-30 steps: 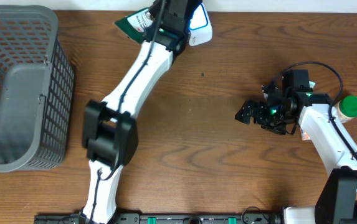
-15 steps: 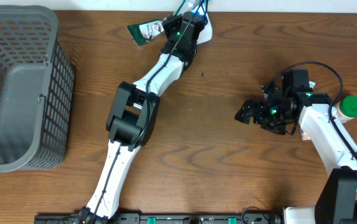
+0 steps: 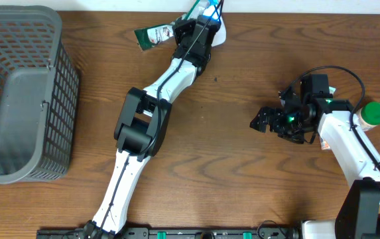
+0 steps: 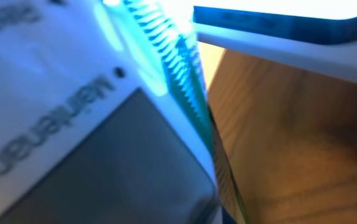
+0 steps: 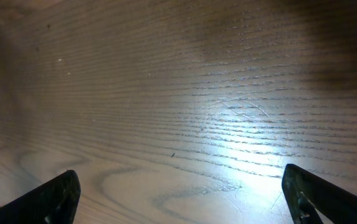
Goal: Scan the item barcode
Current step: 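Hold the green packet's barcode in front of the scanner with the left gripper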
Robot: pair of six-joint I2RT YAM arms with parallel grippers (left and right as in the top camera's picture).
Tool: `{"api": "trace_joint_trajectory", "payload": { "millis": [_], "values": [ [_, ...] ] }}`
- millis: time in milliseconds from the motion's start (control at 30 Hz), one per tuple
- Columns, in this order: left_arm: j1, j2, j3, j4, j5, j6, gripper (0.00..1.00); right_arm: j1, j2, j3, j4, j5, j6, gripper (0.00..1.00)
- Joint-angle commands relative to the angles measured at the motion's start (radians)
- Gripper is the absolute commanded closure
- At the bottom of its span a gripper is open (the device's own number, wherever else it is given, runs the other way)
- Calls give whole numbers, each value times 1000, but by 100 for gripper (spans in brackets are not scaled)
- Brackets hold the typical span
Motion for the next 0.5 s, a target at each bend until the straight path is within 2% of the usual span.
{"api": "trace_joint_trajectory", "payload": {
  "millis": [0,367,467],
  "values": [
    [-11,13,-12,-9,-23,13,93,-2,-8,6,-1,-12,-10,1],
    [-13,13,-24,-10,-23,14,93,-2,-8,6,-1,-12,-10,1],
    [-13,12,-24,40,-42,18,93,-2,-8,6,-1,-12,-10,1]
  ]
}}
